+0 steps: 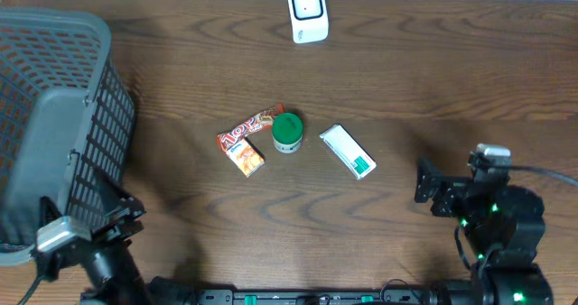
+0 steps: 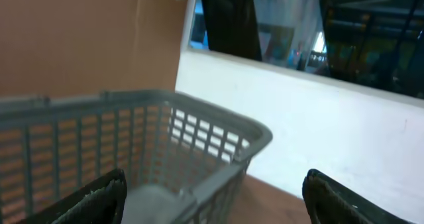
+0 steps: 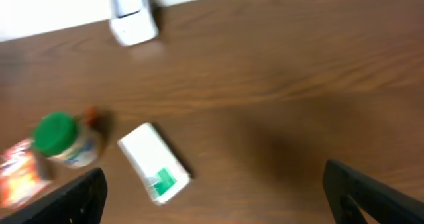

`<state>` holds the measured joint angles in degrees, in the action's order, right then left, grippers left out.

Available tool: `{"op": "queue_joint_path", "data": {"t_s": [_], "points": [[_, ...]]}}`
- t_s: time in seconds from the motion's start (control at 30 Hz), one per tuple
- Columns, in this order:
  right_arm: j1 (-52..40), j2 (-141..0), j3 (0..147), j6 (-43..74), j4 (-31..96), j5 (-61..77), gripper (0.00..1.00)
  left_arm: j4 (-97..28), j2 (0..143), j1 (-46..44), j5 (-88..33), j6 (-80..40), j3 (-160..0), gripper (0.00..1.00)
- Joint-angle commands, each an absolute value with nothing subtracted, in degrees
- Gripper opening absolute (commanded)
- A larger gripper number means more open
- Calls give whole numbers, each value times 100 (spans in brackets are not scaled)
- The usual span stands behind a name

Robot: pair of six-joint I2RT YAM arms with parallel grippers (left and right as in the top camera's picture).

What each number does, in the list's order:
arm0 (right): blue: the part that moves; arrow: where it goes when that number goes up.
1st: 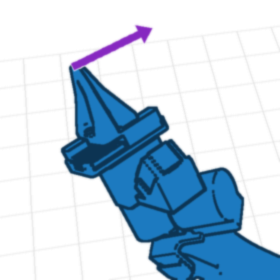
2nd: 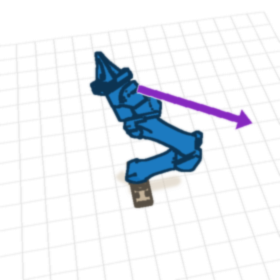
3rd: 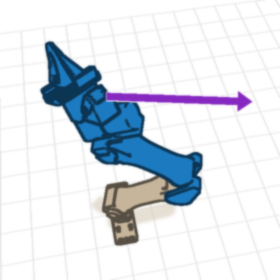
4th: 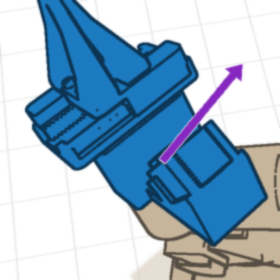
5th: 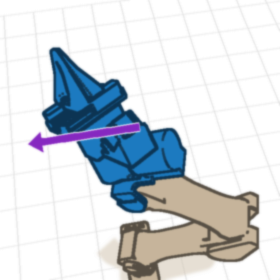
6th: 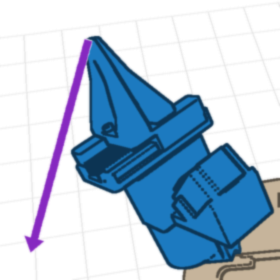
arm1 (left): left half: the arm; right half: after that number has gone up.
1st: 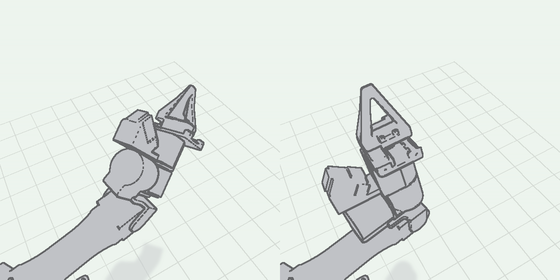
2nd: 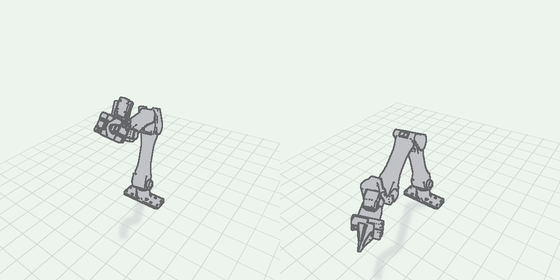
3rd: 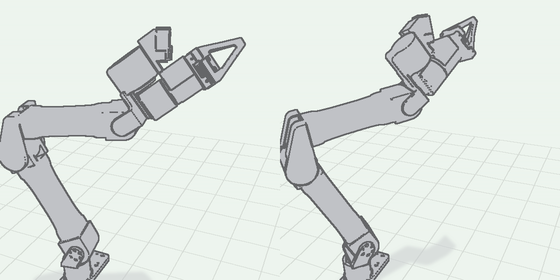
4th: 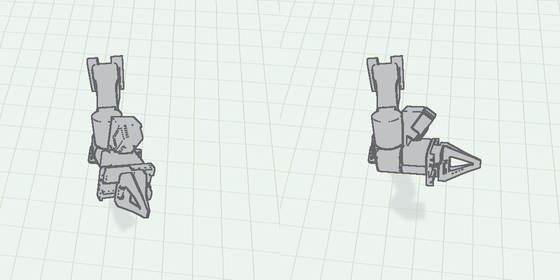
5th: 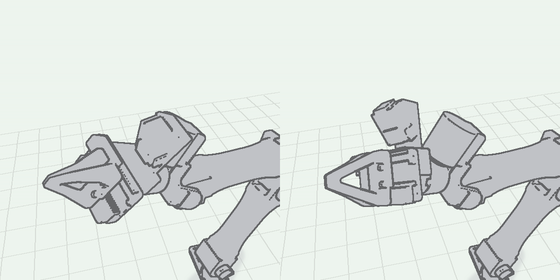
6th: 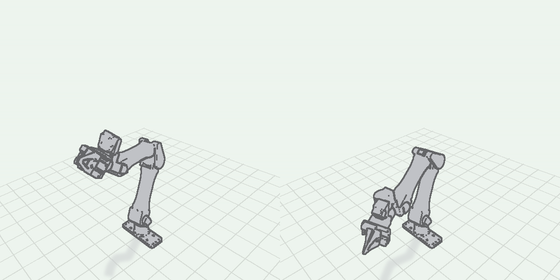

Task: Scan the item barcode
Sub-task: 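Reach the right gripper to the white Panadol box and grasp it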

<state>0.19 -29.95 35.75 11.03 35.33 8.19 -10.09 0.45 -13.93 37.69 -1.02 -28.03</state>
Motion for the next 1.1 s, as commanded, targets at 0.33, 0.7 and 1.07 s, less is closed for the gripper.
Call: {"op": "queue_joint_path", "data": {"t_s": [0.33, 0.7, 1.07], "points": [[-47, -3310, 3889, 1527, 3946, 2832, 99, -1026, 60, -1385, 3861, -1085, -1704, 85], [-436, -5262, 3889, 652, 3614, 2543, 99, -1872, 60, -1385, 3859, -1085, -1566, 85], [-1083, -7655, 3889, 478, 2388, 1944, 99, -2097, 60, -1385, 3859, -1083, -1564, 85]]}}
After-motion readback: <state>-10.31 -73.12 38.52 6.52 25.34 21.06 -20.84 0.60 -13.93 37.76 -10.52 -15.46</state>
